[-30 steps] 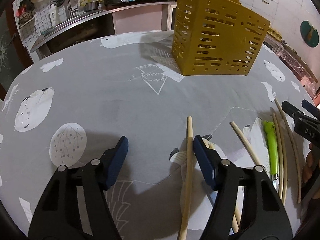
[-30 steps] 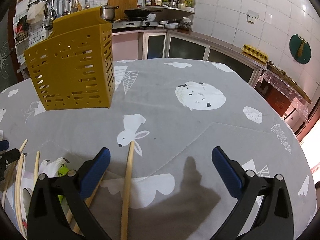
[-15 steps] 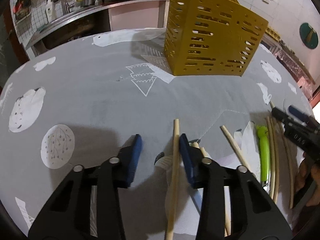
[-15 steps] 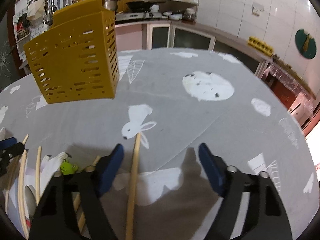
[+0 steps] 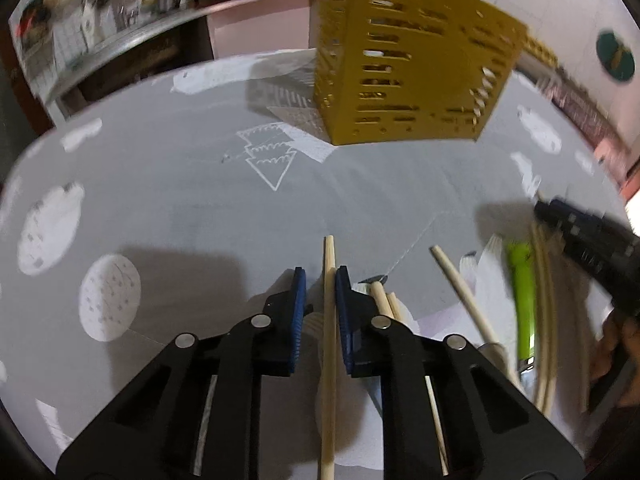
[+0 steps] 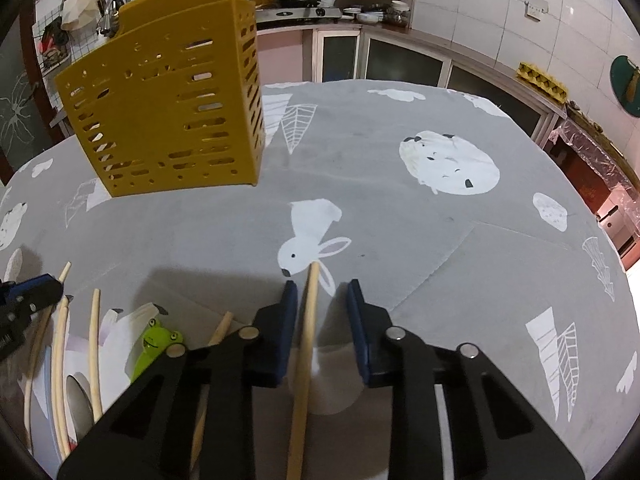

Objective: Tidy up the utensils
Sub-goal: 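Close the left tool on a wooden chopstick while the right tool closes on another, then lift both held chopsticks and carry them over the yellow slotted holder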

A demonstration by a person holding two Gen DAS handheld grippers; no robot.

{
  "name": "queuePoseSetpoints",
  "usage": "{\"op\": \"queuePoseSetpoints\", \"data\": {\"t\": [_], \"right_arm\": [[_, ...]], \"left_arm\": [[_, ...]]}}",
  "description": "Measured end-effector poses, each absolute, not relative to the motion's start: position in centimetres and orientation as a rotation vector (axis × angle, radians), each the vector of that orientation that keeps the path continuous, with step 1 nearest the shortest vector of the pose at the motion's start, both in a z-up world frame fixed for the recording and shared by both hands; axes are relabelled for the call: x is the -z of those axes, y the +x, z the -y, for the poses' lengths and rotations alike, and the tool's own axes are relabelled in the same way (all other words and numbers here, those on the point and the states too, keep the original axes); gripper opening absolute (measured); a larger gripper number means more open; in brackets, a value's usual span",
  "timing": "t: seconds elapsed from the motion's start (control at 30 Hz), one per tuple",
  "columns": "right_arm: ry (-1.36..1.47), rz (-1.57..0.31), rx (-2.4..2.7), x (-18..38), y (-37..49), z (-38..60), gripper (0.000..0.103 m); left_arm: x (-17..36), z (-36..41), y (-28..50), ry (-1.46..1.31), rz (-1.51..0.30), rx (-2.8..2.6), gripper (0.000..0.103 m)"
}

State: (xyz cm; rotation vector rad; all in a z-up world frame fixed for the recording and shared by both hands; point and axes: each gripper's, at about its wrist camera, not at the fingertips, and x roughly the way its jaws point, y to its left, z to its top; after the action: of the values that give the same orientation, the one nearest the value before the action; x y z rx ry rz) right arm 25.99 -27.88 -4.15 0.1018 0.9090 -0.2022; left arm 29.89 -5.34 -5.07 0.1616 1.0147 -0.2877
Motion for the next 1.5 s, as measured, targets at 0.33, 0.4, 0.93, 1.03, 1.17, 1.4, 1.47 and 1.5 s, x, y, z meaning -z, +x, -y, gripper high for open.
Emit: {"op": "queuePoseSetpoints", "data": {"t": [0.33, 0.4, 0.93, 1.03, 1.17, 1.4, 1.47, 1.5], "right_arm": [[0.144, -0.888, 0.188, 4.3, 25.4, 28.3, 0.026], [0.139, -0.883, 0.192, 4.4, 25.4, 28.3, 0.027], [0.145, -0.882, 0.206, 4.3, 25.5, 28.1, 0.027], [0.136, -0.882, 0.200, 4.3, 25.4, 28.0, 0.025], [0.144, -0.884, 0.181, 4.1, 25.3, 28.0, 0.010], [0.134, -0.890, 0.166, 4.1, 25.4, 27.9, 0.007], [0.145, -0.889, 0.157, 4.0, 25.5, 28.1, 0.007], [0.154, -0.886, 0.150, 3.9, 25.4, 28.2, 0.007]], "left_arm": [[5.0, 4.8, 28.8, 0.140, -0.999, 0.330, 0.014], [5.1, 4.9, 28.8, 0.146, -0.994, 0.326, 0.014], [5.3, 5.7, 29.4, 0.156, -0.991, 0.334, 0.025], [5.3, 6.0, 29.3, 0.173, -0.986, 0.322, 0.024], [5.2, 5.8, 29.4, 0.166, -0.983, 0.311, 0.012], [5.2, 5.0, 29.8, 0.124, -0.993, 0.317, 0.004], [5.1, 5.1, 29.8, 0.126, -0.993, 0.311, 0.004], [5.1, 5.0, 29.8, 0.122, -0.994, 0.309, 0.004]]}}
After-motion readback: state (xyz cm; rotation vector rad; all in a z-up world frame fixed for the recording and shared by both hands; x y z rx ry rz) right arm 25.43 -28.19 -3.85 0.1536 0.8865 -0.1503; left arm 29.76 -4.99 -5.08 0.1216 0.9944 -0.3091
